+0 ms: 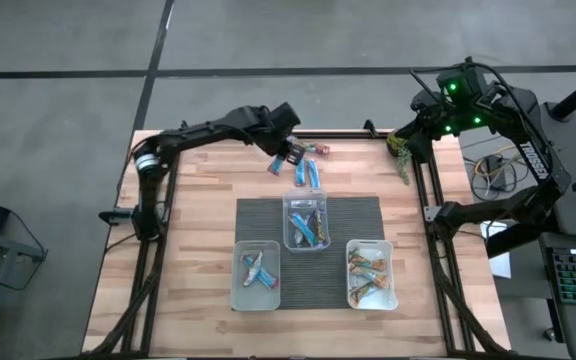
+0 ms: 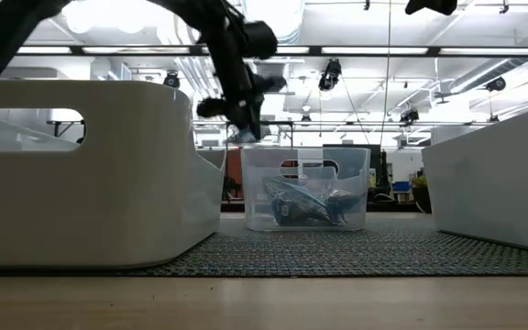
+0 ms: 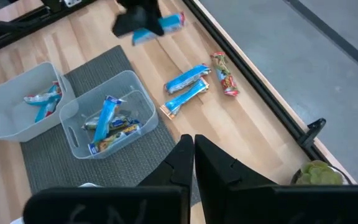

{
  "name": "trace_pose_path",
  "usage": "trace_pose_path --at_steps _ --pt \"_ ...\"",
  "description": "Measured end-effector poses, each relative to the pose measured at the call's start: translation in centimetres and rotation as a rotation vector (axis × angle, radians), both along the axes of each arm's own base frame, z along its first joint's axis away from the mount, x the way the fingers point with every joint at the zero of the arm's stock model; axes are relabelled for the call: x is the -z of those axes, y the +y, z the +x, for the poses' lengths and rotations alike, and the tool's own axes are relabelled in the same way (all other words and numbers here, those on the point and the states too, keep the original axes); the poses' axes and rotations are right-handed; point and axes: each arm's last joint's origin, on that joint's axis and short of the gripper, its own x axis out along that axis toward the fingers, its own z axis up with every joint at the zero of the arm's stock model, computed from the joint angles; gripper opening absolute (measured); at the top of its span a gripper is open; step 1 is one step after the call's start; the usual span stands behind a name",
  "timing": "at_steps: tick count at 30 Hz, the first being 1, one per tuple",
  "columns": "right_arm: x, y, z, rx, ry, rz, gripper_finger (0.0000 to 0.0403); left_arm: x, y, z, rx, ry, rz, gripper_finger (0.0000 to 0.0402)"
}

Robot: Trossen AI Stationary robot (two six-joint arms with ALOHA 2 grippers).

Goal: Pick and place Granola Bars by type
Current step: Put the red granola bar into the gray bin

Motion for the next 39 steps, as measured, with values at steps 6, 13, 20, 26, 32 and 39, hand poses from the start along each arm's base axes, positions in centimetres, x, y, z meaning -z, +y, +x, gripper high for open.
trace_pose_path --at_steps 6,13,20,26,32,39 --pt "0.0 0.0 0.0 -0.001 0.000 -0.001 0.0008 -3.4 -1.9 -2.0 -0.025 -0.043 -0.012 0.0041" --pt "0.0 0.0 0.0 -0.018 0.006 -0.014 0.0008 -5.5 -7.0 -3.0 -0.004 -0.063 -0.126 0.0041" --pt "0.0 0.1 0.0 -0.039 0.016 -0.026 0.0008 -6.5 -12.8 -2.5 0.012 -0.111 -0.217 0.0041" --pt "0.1 0.1 0.0 -0.039 0.016 -0.024 0.0008 -6.4 -17.5 -2.2 0.055 -0.099 -0.273 0.0041" --pt "0.1 0.1 0.0 0.000 0.005 0.012 0.0008 -6.4 -22.2 -2.5 0.136 -0.082 -0.310 0.0041" --pt "0.1 0.2 -0.1 0.016 0.009 0.034 0.0008 -6.4 -27.6 -3.7 0.225 -0.063 -0.335 0.0041"
